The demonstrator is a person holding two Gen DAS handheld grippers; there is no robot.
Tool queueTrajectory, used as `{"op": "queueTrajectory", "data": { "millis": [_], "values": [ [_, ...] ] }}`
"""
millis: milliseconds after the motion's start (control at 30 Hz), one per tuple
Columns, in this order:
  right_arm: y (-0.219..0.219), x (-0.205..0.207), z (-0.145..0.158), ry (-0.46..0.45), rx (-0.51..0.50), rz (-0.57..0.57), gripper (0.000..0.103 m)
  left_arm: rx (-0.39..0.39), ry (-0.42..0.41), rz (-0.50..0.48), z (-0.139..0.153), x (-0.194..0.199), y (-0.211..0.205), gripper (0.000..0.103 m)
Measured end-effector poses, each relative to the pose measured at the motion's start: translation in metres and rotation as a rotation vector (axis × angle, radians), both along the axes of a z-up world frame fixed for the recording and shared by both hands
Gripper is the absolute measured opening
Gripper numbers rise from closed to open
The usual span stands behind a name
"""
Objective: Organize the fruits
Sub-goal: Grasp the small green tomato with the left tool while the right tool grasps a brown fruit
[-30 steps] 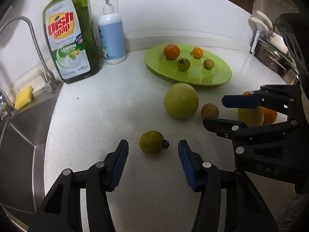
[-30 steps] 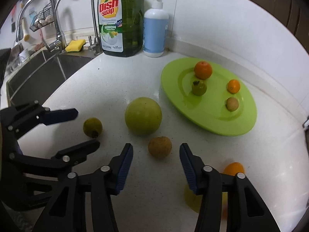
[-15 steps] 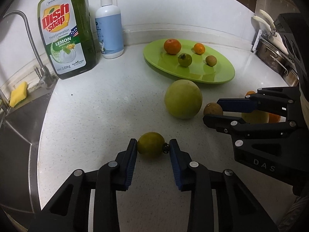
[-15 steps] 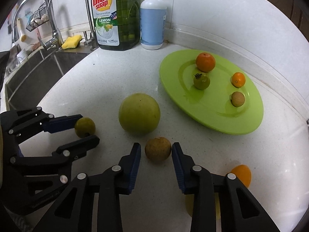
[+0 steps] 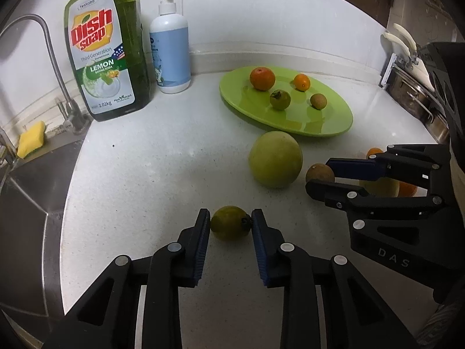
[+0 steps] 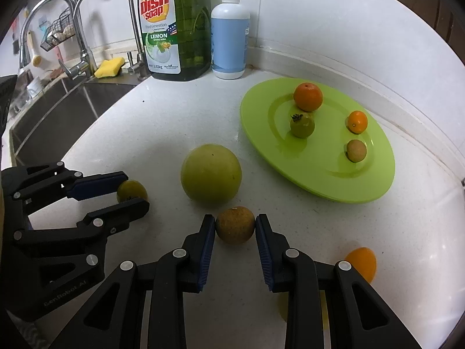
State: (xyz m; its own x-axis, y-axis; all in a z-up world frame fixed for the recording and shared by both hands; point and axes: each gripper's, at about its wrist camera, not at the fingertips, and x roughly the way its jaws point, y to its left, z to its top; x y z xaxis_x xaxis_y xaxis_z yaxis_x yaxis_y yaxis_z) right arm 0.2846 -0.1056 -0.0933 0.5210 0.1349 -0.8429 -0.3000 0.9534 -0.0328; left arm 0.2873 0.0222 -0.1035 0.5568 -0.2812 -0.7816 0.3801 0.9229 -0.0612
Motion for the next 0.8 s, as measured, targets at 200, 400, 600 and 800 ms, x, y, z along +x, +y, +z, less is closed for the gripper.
{"op": "queueTrajectory", "data": {
  "millis": [200, 400, 600, 800],
  "values": [
    [-0.001, -0.002, 0.003, -0.013, 0.003, 0.0, 0.03, -0.007, -0.005, 0.002, -0.002, -0.001, 0.0, 0.029],
    [0.001, -0.005, 0.002, -0.011, 0.005, 0.007, 0.03, -0.026, 0.03, 0.017, -0.009, 0.003, 0.001, 0.03],
    [0.0, -0.005, 0.003, -0.015, 0.006, 0.008, 0.03, -0.034, 0.03, 0.025, -0.009, 0.002, 0.003, 0.029],
    [-0.001, -0.007, 0.006, -0.025, 0.013, 0.003, 0.03, -0.038, 0.008, 0.026, 0.002, 0.001, 0.003, 0.029]
  ]
}}
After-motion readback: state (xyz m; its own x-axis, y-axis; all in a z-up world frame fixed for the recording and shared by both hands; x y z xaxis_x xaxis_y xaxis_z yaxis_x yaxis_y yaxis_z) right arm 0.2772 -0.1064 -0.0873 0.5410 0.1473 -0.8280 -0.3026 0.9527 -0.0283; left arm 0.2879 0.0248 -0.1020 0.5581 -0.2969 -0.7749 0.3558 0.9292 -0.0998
